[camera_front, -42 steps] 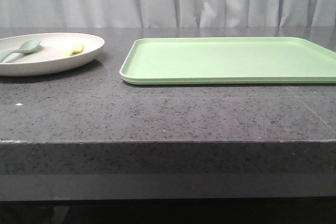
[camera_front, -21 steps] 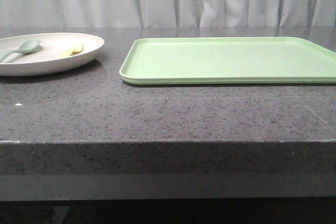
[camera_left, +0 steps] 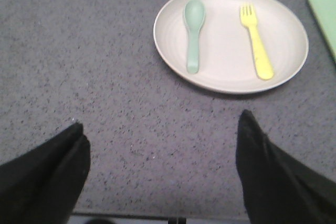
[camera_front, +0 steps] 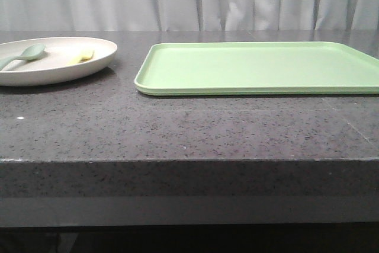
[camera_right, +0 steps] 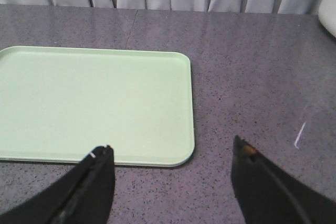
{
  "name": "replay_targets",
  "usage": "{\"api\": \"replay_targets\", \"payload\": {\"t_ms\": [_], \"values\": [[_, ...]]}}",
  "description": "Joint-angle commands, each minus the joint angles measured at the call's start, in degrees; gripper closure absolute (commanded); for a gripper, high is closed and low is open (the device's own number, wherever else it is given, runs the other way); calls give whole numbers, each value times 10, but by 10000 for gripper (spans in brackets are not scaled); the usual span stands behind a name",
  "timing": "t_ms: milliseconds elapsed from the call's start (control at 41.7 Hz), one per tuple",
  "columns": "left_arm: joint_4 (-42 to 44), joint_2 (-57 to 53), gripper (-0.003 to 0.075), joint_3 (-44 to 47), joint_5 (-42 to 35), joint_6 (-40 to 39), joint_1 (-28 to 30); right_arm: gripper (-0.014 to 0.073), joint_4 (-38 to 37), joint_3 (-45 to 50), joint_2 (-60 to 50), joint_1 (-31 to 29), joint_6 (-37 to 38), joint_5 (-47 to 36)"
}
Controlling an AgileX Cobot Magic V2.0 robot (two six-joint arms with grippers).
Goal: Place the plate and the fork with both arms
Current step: 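Lower the left gripper and grasp the rim of the cream plate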
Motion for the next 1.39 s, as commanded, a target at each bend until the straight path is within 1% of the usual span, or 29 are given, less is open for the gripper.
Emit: {"api": "replay_targets", "payload": {"t_ms": [0, 144, 288, 360, 456, 504, 576, 624, 816, 936, 1032, 1104, 1368], "values": [[18, 51, 175, -51, 19, -2, 1, 88, -7, -20, 7, -1, -1, -42], [31, 130, 175, -97, 62, 7, 1, 88, -7, -20, 7, -1, -1, -42], [17, 209, 175, -145, 55, 34, 26, 88, -7, -20, 7, -1, -1, -42], [-21, 243, 175, -171, 57, 68, 52, 88, -7, -20, 7, -1, -1, -42], [-123, 293, 175, -211, 71, 153, 97, 88, -7, -20, 7, -1, -1, -42], [-160, 319, 175, -233, 82, 190, 118, 88, -7, -20, 7, -1, -1, -42], [-195, 359, 175, -267, 104, 217, 142, 88, -7, -20, 7, -1, -1, -42], [-203, 383, 175, -287, 115, 221, 152, 88, -7, -20, 7, -1, -1, -42], [-209, 478, 175, -361, 146, 232, 157, 88, -7, -20, 7, -1, -1, -42], [-266, 546, 175, -406, 174, 287, 163, 88, -7, -20, 7, -1, -1, -42], [-317, 591, 175, -435, 196, 305, 173, 88, -7, -20, 7, -1, -1, -42], [-343, 623, 175, -456, 198, 310, 181, 88, -7, -20, 7, -1, -1, -42], [-349, 718, 175, -538, 202, 310, 183, 88, -7, -20, 7, -1, -1, -42]]}}
